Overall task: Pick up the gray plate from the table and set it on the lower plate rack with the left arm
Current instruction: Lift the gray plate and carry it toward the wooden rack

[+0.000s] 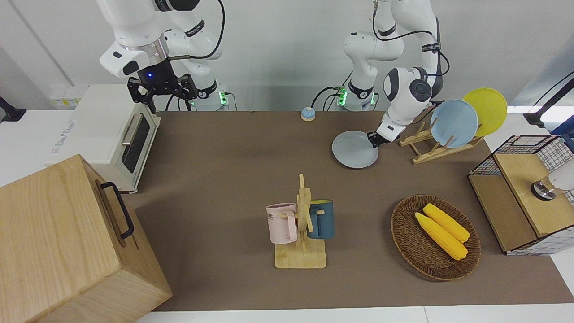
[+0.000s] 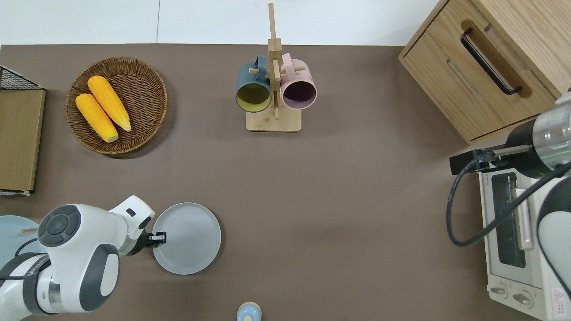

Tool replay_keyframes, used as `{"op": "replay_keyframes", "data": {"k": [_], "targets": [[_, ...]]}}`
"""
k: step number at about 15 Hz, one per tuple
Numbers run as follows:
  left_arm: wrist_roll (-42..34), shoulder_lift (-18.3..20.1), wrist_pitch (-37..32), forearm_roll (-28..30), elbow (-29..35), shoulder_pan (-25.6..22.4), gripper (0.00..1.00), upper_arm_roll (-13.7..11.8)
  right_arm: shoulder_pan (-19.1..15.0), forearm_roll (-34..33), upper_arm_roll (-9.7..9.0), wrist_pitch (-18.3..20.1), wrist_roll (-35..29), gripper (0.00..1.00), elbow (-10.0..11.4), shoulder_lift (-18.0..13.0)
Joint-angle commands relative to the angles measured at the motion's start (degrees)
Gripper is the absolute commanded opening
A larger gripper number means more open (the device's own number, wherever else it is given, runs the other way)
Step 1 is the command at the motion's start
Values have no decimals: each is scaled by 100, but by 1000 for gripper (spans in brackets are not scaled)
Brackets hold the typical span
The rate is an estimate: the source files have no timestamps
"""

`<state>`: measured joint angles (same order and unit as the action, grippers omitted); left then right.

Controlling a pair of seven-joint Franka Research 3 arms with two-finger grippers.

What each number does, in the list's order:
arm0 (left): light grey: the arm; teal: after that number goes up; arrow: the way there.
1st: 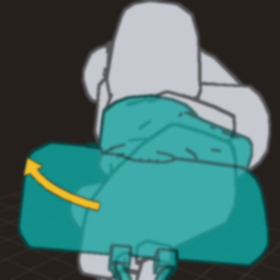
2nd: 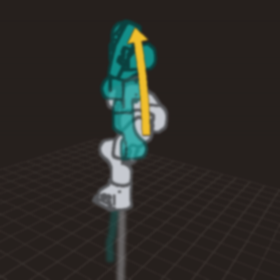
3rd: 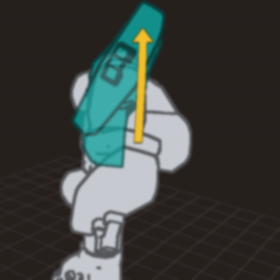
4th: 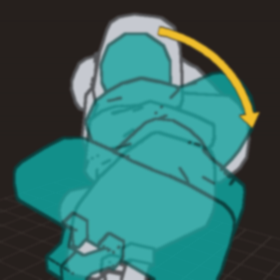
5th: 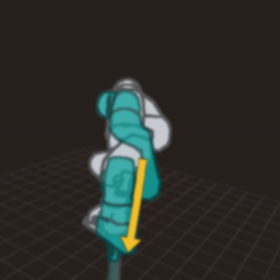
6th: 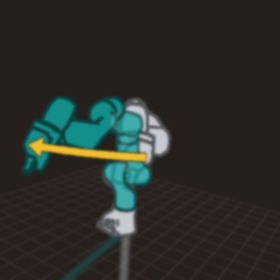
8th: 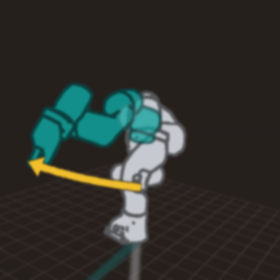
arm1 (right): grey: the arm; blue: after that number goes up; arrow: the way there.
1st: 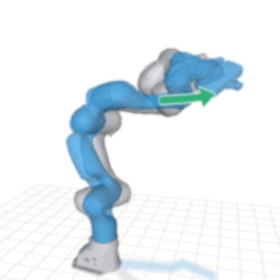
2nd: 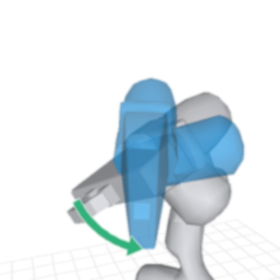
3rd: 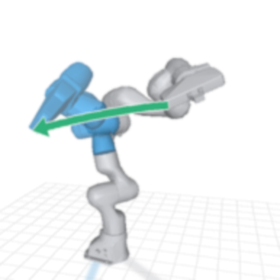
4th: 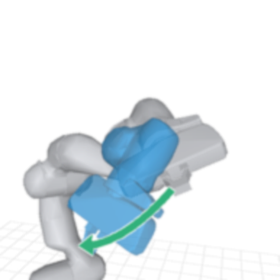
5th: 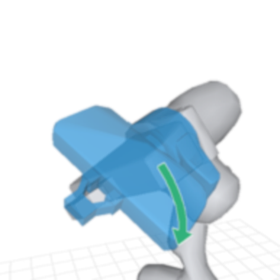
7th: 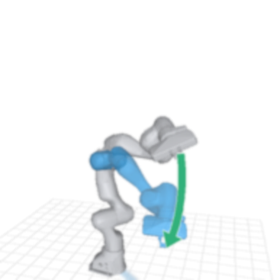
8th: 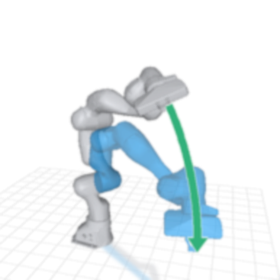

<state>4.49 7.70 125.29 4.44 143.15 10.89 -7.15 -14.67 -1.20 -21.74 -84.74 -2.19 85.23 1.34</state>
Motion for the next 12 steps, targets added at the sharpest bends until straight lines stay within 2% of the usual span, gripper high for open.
{"op": "replay_keyframes", "data": {"k": [1,5,8,12], "targets": [[-150,3,-995,-66,-716,-34,0,-137,-151,-12,-138,99,-80,983,-59,-11],[-159,3,-1875,-92,-1288,-25,0,-296,-151,-12,-138,99,-80,983,-59,-11],[-116,-67,-2463,-355,-1736,-16,0,-384,-151,-12,-138,99,-80,983,-59,-11],[-124,-488,-3465,-1031,-2736,1,0,-533,-151,-12,-138,99,-80,983,-59,-11]]}}
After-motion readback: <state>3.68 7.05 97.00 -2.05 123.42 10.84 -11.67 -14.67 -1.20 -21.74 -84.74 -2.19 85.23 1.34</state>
